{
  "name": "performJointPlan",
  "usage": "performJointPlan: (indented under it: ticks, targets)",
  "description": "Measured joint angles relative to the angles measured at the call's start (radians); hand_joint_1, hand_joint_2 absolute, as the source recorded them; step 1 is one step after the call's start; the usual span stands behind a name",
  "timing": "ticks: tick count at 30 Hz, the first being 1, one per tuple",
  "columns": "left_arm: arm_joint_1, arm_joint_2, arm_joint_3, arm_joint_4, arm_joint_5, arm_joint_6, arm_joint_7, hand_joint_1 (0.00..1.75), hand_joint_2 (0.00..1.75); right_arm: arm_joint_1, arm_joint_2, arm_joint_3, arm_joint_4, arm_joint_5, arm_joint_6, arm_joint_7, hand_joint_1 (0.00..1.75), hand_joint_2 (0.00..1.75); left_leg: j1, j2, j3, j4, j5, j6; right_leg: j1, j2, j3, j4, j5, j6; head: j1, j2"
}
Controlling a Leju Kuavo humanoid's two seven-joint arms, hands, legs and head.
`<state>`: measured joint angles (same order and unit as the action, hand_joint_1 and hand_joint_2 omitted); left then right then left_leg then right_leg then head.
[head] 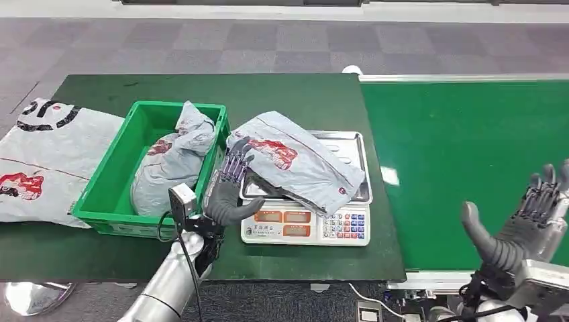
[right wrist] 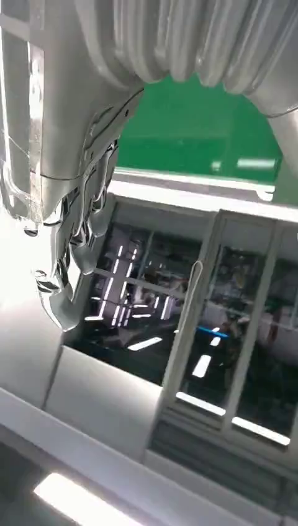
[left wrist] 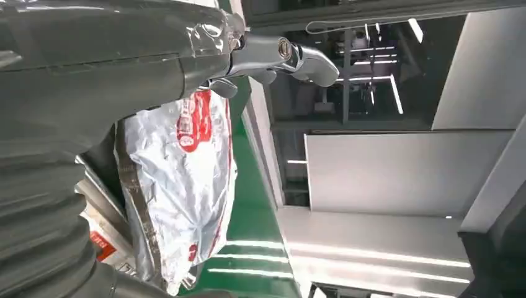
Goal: Moved the parcel from conveyor to table for the left to box.
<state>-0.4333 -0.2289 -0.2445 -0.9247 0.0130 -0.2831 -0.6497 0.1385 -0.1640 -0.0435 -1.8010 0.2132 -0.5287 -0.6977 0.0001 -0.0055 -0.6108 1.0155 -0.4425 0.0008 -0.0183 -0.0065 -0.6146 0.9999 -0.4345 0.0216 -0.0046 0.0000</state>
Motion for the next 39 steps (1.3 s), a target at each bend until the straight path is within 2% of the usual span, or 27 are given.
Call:
performJointPlan:
  ticks: [5,9,16,23,28,34,35,36,39]
  targets:
    - [0.006,0.010,0.000,-0.034,-0.005,0.033,0.000,0.00,1.75,-0.048,0.033,-0.034,0.030,-0.019,0.003,0.007,0.00,1.75,0.000,0.000,0.000,0.000,0.000,0.000,0.000,0.000,0.000,0.000,0.000,0.000,0.000,0.000]
    - [-0.002,0.017,-0.004,-0.087,-0.052,0.102,0.000,0.00,1.75,-0.095,0.088,-0.048,0.171,-0.007,0.042,0.002,0.00,1.75,0.000,0.000,0.001,0.000,0.001,-0.001,0.000,0.000,0.000,0.000,0.000,0.000,0.000,0.000]
    - [-0.125,-0.016,-0.151,-0.019,-0.066,0.108,0.000,0.00,1.75,-0.166,0.174,0.012,0.407,0.047,0.020,0.000,0.00,1.75,0.000,-0.001,0.001,0.000,0.002,0.000,0.000,-0.001,0.001,0.001,0.001,0.000,-0.001,0.000]
    - [-0.291,-0.103,-0.291,0.246,-0.177,0.218,0.010,0.00,1.75,-0.230,0.180,0.043,0.575,-0.008,-0.027,0.000,0.00,1.75,-0.001,-0.002,0.000,0.000,0.002,0.000,-0.001,-0.002,0.001,0.000,0.001,0.000,0.000,0.000]
    - [-0.336,-0.126,-0.330,0.342,-0.178,0.226,0.011,0.00,1.75,-0.246,0.180,0.051,0.629,-0.012,-0.029,0.000,0.00,1.75,-0.001,-0.001,0.000,0.000,0.002,0.000,-0.001,-0.001,0.000,0.000,0.001,0.000,0.000,0.000]
    - [-0.343,-0.130,-0.336,0.360,-0.172,0.229,0.018,0.00,1.75,-0.249,0.180,0.051,0.639,-0.013,-0.031,0.000,0.00,1.75,-0.001,-0.001,0.000,0.000,0.002,0.000,-0.001,-0.001,0.000,0.001,0.001,0.000,0.000,0.000]
    - [-0.363,-0.136,-0.435,0.404,0.013,0.354,0.321,0.00,1.75,-0.265,0.180,0.077,0.669,-0.040,-0.100,0.000,0.00,1.75,0.000,-0.001,0.000,0.000,0.002,0.000,0.000,-0.001,0.000,0.001,0.001,0.000,0.000,0.000]
    - [-0.368,-0.136,-0.490,0.419,0.035,0.382,0.359,0.00,1.75,-0.270,0.179,0.089,0.678,-0.045,-0.110,-0.001,0.00,1.75,0.000,-0.001,0.000,0.000,0.002,0.000,0.000,-0.001,0.000,0.001,0.001,0.000,0.000,0.000]
    - [-0.376,-0.137,-0.551,0.436,0.046,0.385,0.387,0.00,1.75,-0.280,0.179,0.104,0.691,-0.047,-0.116,-0.001,0.00,1.75,-0.001,-0.001,0.000,0.000,0.002,0.000,-0.001,-0.001,0.000,0.001,0.001,0.000,0.000,0.000]
